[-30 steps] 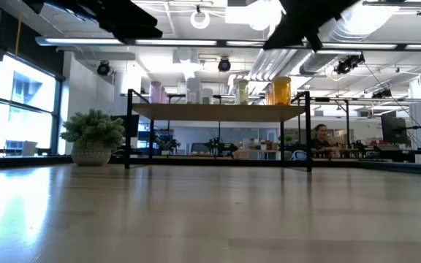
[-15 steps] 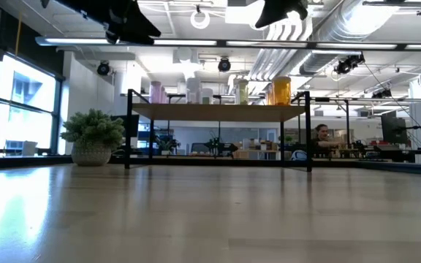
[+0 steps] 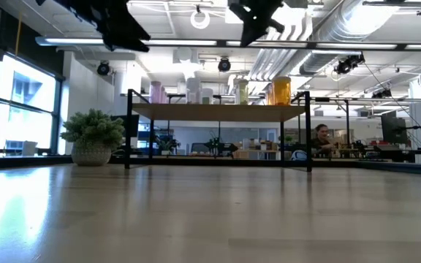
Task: Pick and place medicine bottles onto shelf by color
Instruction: Adjust the transparent pill bottle on the shelf
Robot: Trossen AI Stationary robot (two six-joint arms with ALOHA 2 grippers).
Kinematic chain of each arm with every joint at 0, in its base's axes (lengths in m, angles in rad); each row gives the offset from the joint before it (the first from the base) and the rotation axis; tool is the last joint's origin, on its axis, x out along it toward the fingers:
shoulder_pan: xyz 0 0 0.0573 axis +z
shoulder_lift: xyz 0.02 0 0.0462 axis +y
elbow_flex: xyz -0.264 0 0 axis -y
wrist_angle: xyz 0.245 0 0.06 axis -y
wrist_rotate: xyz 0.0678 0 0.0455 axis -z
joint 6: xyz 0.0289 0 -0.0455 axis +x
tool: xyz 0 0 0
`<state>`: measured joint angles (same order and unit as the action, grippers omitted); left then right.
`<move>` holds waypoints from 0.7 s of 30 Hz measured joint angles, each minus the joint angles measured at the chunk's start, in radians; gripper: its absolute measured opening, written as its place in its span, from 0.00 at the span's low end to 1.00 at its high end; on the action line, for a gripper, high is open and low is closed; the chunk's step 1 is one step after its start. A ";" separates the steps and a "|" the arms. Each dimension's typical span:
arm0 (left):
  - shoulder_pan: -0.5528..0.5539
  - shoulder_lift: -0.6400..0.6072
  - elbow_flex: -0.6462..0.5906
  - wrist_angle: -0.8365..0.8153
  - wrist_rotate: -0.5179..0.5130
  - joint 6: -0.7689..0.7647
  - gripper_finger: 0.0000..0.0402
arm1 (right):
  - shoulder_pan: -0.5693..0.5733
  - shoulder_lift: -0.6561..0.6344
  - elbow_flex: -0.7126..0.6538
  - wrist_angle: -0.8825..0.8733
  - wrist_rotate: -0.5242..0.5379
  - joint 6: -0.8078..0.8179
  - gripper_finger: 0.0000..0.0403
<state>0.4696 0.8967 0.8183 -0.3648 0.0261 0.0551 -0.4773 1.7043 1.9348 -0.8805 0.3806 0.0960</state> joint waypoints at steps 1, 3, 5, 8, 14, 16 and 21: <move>-0.003 0.000 -0.015 0.008 0.000 0.000 0.69 | -0.007 0.026 0.026 -0.006 -0.018 -0.009 0.01; -0.009 0.000 -0.052 0.026 -0.001 0.000 0.69 | -0.017 0.075 0.073 -0.014 -0.053 -0.017 0.01; -0.013 0.001 -0.083 0.032 -0.008 -0.001 0.69 | -0.024 0.119 0.113 -0.023 -0.093 -0.018 0.01; -0.015 0.001 -0.128 0.077 -0.008 -0.018 0.69 | -0.028 0.184 0.167 -0.045 -0.128 -0.018 0.01; -0.015 0.001 -0.161 0.082 -0.011 -0.026 0.69 | -0.028 0.298 0.243 -0.096 -0.153 -0.026 0.01; -0.015 0.001 -0.164 0.085 -0.011 -0.025 0.69 | -0.028 0.328 0.249 -0.115 -0.167 -0.026 0.01; -0.015 0.001 -0.164 0.094 -0.012 -0.015 0.69 | -0.027 0.369 0.244 -0.150 -0.173 -0.020 0.01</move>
<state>0.4549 0.8974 0.6540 -0.2710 0.0145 0.0396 -0.5045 2.0735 2.1788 -1.0300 0.2081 0.0763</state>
